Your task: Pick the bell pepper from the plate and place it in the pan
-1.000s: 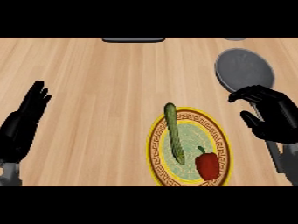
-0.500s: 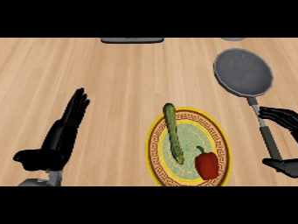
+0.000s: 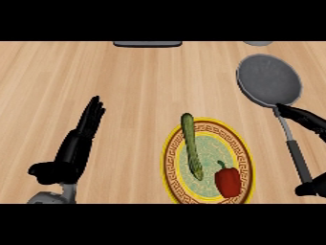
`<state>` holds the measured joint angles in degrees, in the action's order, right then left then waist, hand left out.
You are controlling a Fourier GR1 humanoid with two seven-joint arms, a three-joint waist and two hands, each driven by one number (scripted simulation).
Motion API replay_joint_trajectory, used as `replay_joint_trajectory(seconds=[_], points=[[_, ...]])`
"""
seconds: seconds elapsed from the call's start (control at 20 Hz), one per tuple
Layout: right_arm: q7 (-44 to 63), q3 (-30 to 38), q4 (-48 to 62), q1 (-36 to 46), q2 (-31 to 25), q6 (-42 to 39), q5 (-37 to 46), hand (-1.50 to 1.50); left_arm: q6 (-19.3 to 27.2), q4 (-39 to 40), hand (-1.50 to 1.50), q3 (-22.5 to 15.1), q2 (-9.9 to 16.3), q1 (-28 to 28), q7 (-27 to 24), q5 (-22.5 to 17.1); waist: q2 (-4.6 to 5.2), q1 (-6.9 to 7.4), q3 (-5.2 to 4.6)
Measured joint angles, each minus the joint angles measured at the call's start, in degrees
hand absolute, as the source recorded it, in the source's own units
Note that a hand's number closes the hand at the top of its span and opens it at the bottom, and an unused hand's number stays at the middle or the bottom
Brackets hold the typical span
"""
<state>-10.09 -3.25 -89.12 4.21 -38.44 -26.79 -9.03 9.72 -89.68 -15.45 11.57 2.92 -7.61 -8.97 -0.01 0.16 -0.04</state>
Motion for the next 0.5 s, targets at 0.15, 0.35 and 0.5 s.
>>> replay_joint_trajectory(seconds=[0.15, 0.35, 0.5], points=[[4.0, -4.0, -1.7, 1.9, 0.3, -0.3, 4.3, -1.50, -0.6, 0.3, 0.00, 0.1, -0.2, 0.4, 0.2, 0.0, 0.02, 0.20, -0.01], [8.6, -9.7, -1.8, 5.9, 0.1, -2.2, 10.6, -1.50, -0.4, 0.3, 0.00, -0.6, -0.9, -0.2, -0.3, 0.9, 0.08, 0.72, -0.01], [10.5, -14.8, -2.2, 7.5, 0.9, -3.4, 16.2, -1.50, -0.6, 0.5, 0.00, -0.2, -1.0, 0.5, 0.0, 0.9, 0.08, 0.68, 0.00]])
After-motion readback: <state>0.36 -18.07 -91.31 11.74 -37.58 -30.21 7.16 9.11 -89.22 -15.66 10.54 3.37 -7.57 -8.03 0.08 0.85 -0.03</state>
